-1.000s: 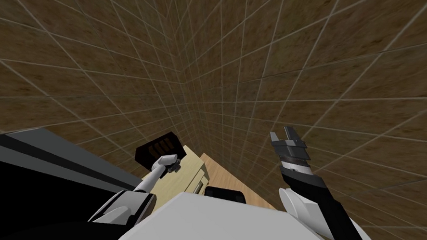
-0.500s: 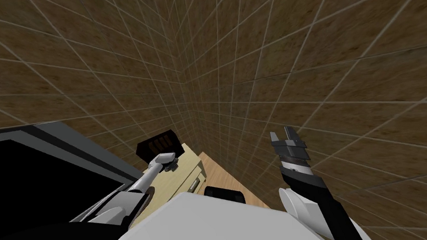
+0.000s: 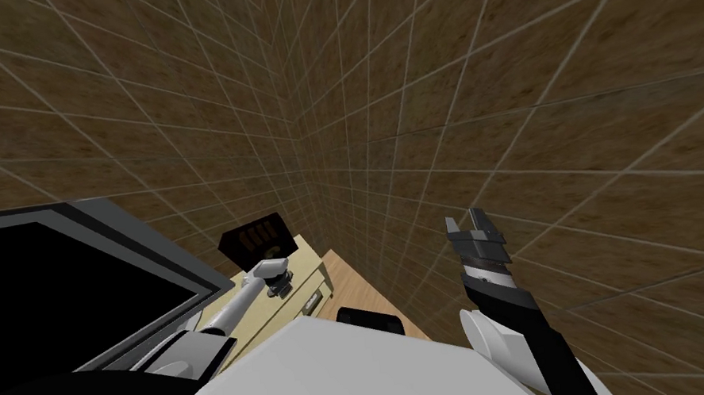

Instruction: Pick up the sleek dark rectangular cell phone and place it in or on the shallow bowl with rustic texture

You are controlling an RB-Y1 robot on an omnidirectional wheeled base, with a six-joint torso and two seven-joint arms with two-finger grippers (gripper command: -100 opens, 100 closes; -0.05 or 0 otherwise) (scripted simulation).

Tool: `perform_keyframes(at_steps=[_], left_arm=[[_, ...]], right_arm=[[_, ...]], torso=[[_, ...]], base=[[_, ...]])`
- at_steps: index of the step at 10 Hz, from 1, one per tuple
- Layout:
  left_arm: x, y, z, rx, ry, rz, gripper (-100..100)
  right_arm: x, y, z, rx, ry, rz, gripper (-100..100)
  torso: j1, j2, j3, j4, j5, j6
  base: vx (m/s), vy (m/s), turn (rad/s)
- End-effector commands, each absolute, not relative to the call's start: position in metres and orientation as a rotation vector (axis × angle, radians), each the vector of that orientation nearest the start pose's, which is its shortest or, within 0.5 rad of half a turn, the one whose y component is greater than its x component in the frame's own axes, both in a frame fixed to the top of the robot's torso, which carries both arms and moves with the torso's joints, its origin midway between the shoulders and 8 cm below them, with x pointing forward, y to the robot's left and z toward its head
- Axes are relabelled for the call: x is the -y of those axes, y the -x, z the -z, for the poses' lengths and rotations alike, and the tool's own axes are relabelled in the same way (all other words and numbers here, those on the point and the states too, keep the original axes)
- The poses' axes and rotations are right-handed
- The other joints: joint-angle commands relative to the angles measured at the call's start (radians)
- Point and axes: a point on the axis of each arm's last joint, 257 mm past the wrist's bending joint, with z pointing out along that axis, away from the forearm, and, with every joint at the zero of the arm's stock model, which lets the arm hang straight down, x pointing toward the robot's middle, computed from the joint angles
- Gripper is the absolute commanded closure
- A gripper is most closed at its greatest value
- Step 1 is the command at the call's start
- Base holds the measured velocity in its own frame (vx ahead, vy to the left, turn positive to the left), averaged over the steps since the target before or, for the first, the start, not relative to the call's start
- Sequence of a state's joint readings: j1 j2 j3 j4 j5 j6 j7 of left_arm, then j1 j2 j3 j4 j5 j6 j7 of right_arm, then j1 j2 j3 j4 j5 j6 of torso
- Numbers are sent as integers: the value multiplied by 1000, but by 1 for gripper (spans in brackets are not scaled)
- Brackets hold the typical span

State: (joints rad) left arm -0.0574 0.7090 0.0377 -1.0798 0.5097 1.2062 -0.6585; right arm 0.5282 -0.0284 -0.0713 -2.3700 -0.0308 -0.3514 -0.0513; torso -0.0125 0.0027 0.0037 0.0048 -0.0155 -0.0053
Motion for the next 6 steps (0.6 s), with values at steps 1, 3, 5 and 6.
perform_keyframes(at_steps=[1,3,5,6], left_arm=[[-540,-234,489,-2583,1687,-302,100],[-529,-216,496,-2635,1702,-302,100],[-519,-203,497,-2691,1709,-291,100],[-518,-202,495,-2703,1707,-285,100]], right_arm=[[306,-343,-29,-654,-734,-1270,0],[306,-343,-29,-654,-734,-1270,0],[306,-343,-29,-654,-734,-1270,0],[306,-343,-29,-654,-734,-1270,0]], torso=[[0,0,0,0,0,0],[-1,-1,-1,0,0,1],[2,0,0,0,0,1],[6,1,0,0,0,0]], base=[[-9,-207,38],[-23,-167,40],[-46,-101,40],[-62,-13,40]])
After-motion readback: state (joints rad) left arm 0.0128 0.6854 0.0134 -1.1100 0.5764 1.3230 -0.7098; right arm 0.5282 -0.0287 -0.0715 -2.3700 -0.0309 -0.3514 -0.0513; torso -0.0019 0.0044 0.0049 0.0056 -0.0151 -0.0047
